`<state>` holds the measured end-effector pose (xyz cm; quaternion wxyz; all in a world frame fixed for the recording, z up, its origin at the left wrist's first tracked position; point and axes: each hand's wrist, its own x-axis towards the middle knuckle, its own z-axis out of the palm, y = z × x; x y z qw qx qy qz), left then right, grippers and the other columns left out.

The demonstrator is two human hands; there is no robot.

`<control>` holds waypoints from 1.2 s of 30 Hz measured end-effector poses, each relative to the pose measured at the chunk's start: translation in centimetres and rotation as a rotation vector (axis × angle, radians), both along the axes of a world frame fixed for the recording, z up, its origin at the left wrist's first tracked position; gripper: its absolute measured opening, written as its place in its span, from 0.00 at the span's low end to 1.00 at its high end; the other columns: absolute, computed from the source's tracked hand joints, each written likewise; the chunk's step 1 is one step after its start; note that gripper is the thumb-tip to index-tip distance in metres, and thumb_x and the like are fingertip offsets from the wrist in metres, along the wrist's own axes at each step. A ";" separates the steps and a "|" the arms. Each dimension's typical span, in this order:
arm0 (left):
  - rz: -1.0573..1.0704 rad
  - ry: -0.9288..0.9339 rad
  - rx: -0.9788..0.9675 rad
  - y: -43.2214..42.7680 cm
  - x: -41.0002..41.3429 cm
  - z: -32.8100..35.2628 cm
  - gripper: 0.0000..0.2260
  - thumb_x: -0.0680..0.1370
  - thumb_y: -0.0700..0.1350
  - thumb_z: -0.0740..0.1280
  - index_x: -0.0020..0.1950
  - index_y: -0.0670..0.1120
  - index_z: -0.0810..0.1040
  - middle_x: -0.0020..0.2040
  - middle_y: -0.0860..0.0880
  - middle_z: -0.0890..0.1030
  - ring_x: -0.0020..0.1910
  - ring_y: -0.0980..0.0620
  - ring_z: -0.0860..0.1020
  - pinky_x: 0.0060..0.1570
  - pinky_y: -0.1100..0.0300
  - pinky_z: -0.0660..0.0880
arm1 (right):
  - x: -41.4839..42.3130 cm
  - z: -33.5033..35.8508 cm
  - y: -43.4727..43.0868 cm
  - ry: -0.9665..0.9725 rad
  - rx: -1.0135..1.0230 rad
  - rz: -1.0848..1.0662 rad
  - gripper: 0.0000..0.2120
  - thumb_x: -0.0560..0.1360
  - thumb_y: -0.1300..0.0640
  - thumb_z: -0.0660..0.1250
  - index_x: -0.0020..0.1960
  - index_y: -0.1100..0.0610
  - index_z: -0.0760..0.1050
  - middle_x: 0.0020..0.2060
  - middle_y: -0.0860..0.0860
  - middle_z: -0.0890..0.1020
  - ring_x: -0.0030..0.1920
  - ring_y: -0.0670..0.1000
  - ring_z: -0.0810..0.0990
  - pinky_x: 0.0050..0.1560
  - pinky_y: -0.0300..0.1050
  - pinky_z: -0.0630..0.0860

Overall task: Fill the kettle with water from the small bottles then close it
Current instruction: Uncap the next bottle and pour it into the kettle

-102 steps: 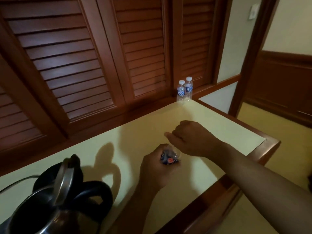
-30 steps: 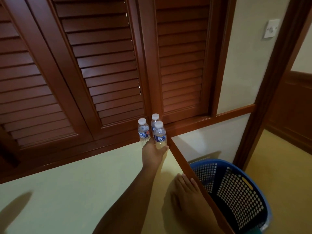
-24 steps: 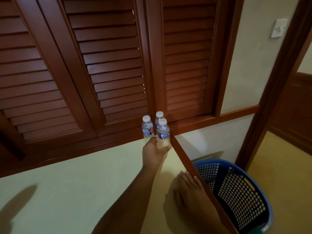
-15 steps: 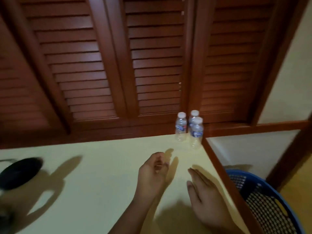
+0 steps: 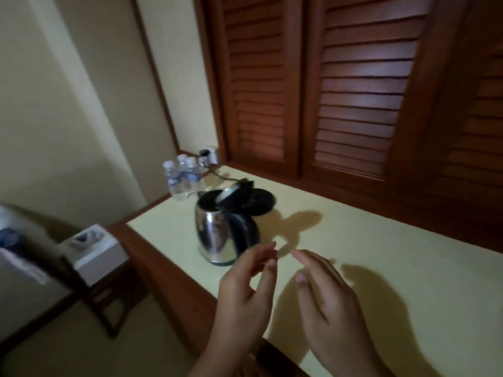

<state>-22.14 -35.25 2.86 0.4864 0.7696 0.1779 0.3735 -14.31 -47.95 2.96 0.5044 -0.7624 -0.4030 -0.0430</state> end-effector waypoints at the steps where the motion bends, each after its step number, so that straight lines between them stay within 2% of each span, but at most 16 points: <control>1: 0.035 -0.011 0.000 1.2 -1.1 0.4 0.11 0.83 0.41 0.69 0.61 0.56 0.82 0.54 0.61 0.86 0.56 0.59 0.84 0.52 0.66 0.79 | -0.9 0.3 1.3 0.002 0.016 0.023 0.18 0.81 0.53 0.58 0.70 0.47 0.74 0.65 0.35 0.76 0.68 0.38 0.72 0.65 0.31 0.68; 6: 0.104 -0.086 -0.012 7.9 -4.8 1.9 0.10 0.82 0.38 0.69 0.59 0.50 0.84 0.53 0.56 0.87 0.56 0.55 0.85 0.53 0.64 0.80 | -4.4 1.5 8.0 0.014 0.095 0.095 0.18 0.80 0.54 0.61 0.68 0.45 0.76 0.63 0.34 0.78 0.64 0.38 0.76 0.60 0.32 0.72; 9: 0.112 -0.109 -0.006 13.0 -5.3 2.2 0.12 0.83 0.37 0.68 0.59 0.52 0.83 0.54 0.57 0.86 0.57 0.55 0.85 0.55 0.63 0.80 | -5.7 1.6 12.8 0.014 0.137 0.108 0.17 0.80 0.55 0.63 0.67 0.46 0.77 0.62 0.36 0.79 0.63 0.38 0.77 0.60 0.31 0.73; 12: 0.106 -0.105 -0.035 19.3 -5.0 1.4 0.11 0.83 0.40 0.68 0.60 0.54 0.82 0.54 0.57 0.86 0.58 0.54 0.84 0.57 0.56 0.81 | -6.2 1.6 18.5 0.029 0.151 0.089 0.17 0.80 0.55 0.63 0.67 0.46 0.77 0.61 0.35 0.80 0.63 0.38 0.77 0.59 0.33 0.74; 15: 0.074 -0.097 -0.062 26.5 -4.0 0.6 0.10 0.83 0.43 0.69 0.59 0.58 0.82 0.53 0.58 0.86 0.57 0.54 0.85 0.57 0.54 0.81 | -5.6 1.8 25.4 0.017 0.140 0.050 0.16 0.81 0.56 0.63 0.67 0.46 0.77 0.58 0.35 0.80 0.61 0.38 0.77 0.58 0.31 0.73; 19: 0.030 -0.028 -0.058 36.2 -1.9 0.7 0.09 0.83 0.44 0.68 0.60 0.58 0.82 0.53 0.59 0.85 0.56 0.57 0.84 0.58 0.55 0.82 | -2.8 2.8 35.4 -0.032 0.095 -0.027 0.14 0.82 0.57 0.64 0.66 0.51 0.78 0.56 0.42 0.81 0.56 0.38 0.78 0.55 0.31 0.73; 22: 0.004 0.015 -0.003 41.8 0.0 1.3 0.09 0.84 0.44 0.67 0.62 0.54 0.82 0.54 0.59 0.85 0.56 0.60 0.82 0.58 0.58 0.81 | 0.1 3.4 42.1 -0.083 0.005 -0.071 0.14 0.82 0.57 0.62 0.65 0.54 0.79 0.59 0.47 0.82 0.55 0.40 0.78 0.53 0.24 0.69; 23: -0.009 0.018 0.004 43.3 0.7 1.4 0.09 0.84 0.43 0.67 0.62 0.53 0.82 0.54 0.58 0.85 0.55 0.59 0.83 0.57 0.57 0.82 | 1.0 3.4 44.1 -0.106 -0.034 -0.086 0.13 0.82 0.57 0.62 0.64 0.55 0.80 0.59 0.48 0.82 0.55 0.43 0.79 0.51 0.25 0.68; 25: -0.017 0.032 -0.005 45.8 2.2 1.4 0.09 0.84 0.43 0.67 0.62 0.51 0.81 0.52 0.56 0.85 0.53 0.57 0.83 0.56 0.52 0.83 | 3.0 3.3 47.5 -0.142 -0.121 -0.123 0.13 0.82 0.57 0.61 0.63 0.55 0.80 0.56 0.52 0.83 0.55 0.50 0.80 0.49 0.34 0.70; 28: 0.023 0.074 -0.040 48.3 4.0 1.2 0.07 0.84 0.43 0.66 0.61 0.50 0.80 0.50 0.55 0.83 0.51 0.55 0.83 0.54 0.48 0.84 | 5.9 3.5 51.4 -0.122 -0.307 -0.118 0.14 0.83 0.57 0.58 0.64 0.56 0.77 0.50 0.55 0.81 0.51 0.55 0.78 0.44 0.34 0.70; 30: 0.040 0.094 -0.080 49.3 4.8 1.0 0.08 0.83 0.41 0.67 0.58 0.53 0.78 0.48 0.57 0.81 0.51 0.52 0.82 0.54 0.48 0.83 | 7.5 3.6 52.9 -0.176 -0.464 -0.124 0.14 0.83 0.56 0.56 0.65 0.56 0.75 0.49 0.55 0.80 0.49 0.57 0.78 0.46 0.43 0.73; 32: 0.028 0.155 -0.126 50.2 5.4 0.3 0.11 0.81 0.40 0.69 0.58 0.55 0.75 0.49 0.57 0.79 0.53 0.49 0.81 0.55 0.49 0.83 | 8.0 3.4 53.8 -0.215 -0.564 -0.158 0.14 0.83 0.51 0.56 0.63 0.54 0.73 0.47 0.52 0.75 0.53 0.58 0.76 0.47 0.48 0.74; 34: -0.022 0.246 -0.147 51.1 6.1 -1.0 0.17 0.79 0.44 0.74 0.64 0.53 0.73 0.56 0.53 0.78 0.57 0.49 0.80 0.59 0.49 0.82 | 8.0 3.4 54.2 -0.230 -0.613 -0.185 0.15 0.82 0.46 0.58 0.62 0.56 0.71 0.44 0.50 0.68 0.55 0.59 0.74 0.48 0.49 0.76; 36: -0.108 0.323 -0.125 51.6 6.6 -2.3 0.25 0.75 0.49 0.78 0.68 0.53 0.72 0.62 0.52 0.78 0.60 0.50 0.80 0.61 0.49 0.81 | 8.0 3.5 54.1 -0.240 -0.635 -0.194 0.17 0.81 0.44 0.60 0.59 0.57 0.70 0.43 0.51 0.70 0.52 0.59 0.77 0.46 0.50 0.76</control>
